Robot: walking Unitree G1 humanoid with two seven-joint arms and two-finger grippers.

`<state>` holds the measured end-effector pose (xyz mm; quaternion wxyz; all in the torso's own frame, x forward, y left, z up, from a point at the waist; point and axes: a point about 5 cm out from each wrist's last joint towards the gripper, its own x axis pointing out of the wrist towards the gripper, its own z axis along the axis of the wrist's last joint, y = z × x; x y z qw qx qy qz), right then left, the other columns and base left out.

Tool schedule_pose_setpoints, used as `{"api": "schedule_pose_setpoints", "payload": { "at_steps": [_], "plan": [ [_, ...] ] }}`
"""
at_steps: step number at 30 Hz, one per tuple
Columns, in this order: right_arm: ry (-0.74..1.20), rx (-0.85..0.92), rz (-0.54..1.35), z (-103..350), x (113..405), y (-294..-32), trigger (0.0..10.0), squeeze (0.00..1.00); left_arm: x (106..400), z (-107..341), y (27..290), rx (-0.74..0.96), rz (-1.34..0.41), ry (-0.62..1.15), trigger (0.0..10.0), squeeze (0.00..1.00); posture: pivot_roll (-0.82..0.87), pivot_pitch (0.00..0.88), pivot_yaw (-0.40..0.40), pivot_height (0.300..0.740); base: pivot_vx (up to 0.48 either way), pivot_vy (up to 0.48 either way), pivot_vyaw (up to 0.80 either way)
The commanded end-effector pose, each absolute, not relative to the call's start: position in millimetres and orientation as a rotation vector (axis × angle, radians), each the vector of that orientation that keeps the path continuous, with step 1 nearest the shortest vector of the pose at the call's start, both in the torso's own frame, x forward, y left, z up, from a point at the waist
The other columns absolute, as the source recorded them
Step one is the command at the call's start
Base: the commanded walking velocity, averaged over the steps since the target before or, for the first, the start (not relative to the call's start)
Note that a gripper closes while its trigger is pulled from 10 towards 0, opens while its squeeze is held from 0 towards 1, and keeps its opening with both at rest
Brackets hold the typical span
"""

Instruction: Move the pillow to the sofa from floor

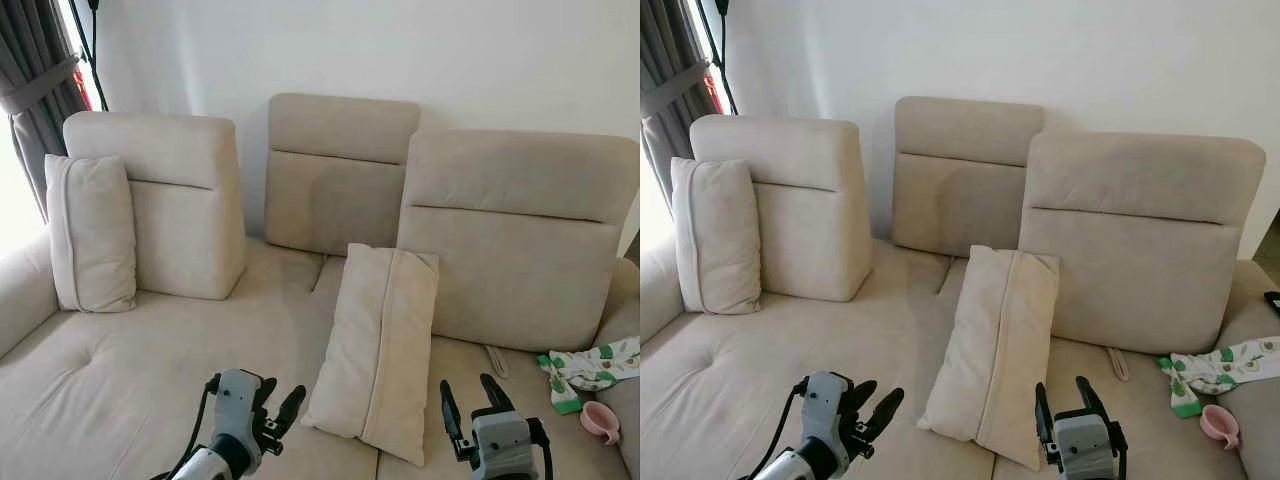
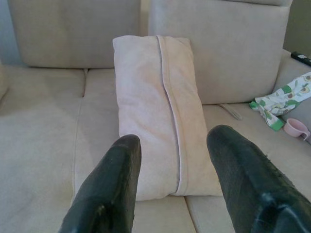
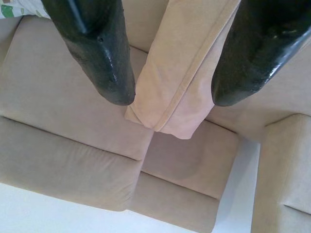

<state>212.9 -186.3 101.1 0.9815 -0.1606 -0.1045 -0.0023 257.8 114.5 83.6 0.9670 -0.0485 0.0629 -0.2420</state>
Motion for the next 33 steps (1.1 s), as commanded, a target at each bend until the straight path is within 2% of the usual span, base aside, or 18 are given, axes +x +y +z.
{"api": "schedule_pose_setpoints", "payload": {
  "at_steps": [1,28,33],
  "plan": [
    [-0.208,-0.306,0.010,98.8,212.9,-181.7,10.0,0.00,255.8,81.4,115.2,-0.109,-0.491,0.151,10.0,0.00,0.01,0.000,0.031,0.740,-0.240,0.000,0.00],
    [-0.210,-0.304,0.024,98.3,215.5,-178.1,10.0,0.00,253.0,78.5,114.9,-0.113,-0.496,0.180,10.0,0.00,0.02,0.000,0.028,0.740,-0.274,0.000,0.00],
    [-0.209,-0.305,0.020,98.3,216.0,-177.8,10.0,0.00,253.5,78.3,114.9,-0.112,-0.499,0.180,10.0,0.00,0.01,0.000,0.030,0.740,0.000,0.000,0.00]
  ]
}}
